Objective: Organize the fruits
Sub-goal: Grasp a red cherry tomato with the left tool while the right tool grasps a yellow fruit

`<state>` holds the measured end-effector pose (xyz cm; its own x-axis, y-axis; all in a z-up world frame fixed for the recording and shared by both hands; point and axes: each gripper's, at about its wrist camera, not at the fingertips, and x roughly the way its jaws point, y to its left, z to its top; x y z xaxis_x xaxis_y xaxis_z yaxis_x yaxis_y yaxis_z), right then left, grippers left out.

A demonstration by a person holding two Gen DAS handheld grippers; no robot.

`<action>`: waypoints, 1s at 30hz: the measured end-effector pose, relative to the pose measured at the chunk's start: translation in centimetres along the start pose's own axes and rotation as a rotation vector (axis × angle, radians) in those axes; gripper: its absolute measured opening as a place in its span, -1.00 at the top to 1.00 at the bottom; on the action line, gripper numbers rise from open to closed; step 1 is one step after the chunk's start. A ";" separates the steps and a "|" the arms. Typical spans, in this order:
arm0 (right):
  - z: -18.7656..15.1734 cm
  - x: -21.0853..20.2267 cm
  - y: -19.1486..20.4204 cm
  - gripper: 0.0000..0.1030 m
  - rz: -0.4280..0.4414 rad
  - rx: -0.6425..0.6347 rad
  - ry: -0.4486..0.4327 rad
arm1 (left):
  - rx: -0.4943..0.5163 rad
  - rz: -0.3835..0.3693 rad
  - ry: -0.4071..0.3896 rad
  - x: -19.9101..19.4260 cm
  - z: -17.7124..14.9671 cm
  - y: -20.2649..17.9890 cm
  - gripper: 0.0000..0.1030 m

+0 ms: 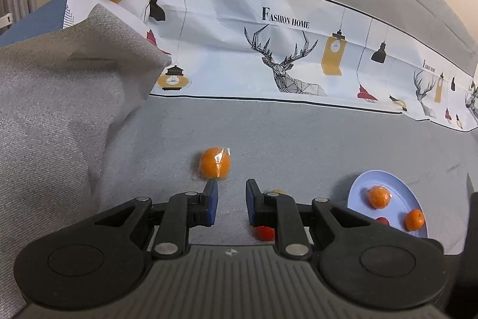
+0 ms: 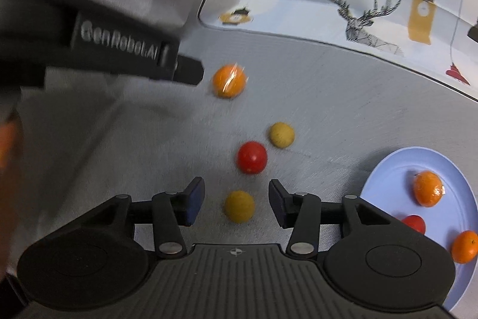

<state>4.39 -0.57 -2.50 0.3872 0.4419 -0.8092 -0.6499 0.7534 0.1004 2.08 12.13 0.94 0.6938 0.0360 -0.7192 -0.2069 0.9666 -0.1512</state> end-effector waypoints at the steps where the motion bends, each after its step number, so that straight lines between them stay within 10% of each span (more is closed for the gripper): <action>1: -0.1 0.3 0.2 0.12 -0.008 -0.013 0.014 | -0.002 -0.001 0.000 0.0 0.0 0.1 0.58; 5: -0.6 1.1 0.5 0.53 -0.027 -0.049 0.054 | -0.008 -0.007 0.011 0.2 -0.1 0.1 0.58; 19: -2.0 -0.3 -4.0 0.55 -0.033 -0.001 0.074 | 0.025 -0.048 0.175 4.3 -1.5 -2.7 0.29; 30: -2.4 -0.2 -4.3 0.54 -0.017 -0.010 0.098 | 0.122 0.056 0.252 7.5 -2.7 -6.1 0.21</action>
<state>5.56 -5.06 -4.19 0.3328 0.3789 -0.8635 -0.6502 0.7555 0.0809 6.73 5.79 -5.36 0.4875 0.0403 -0.8722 -0.1449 0.9888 -0.0353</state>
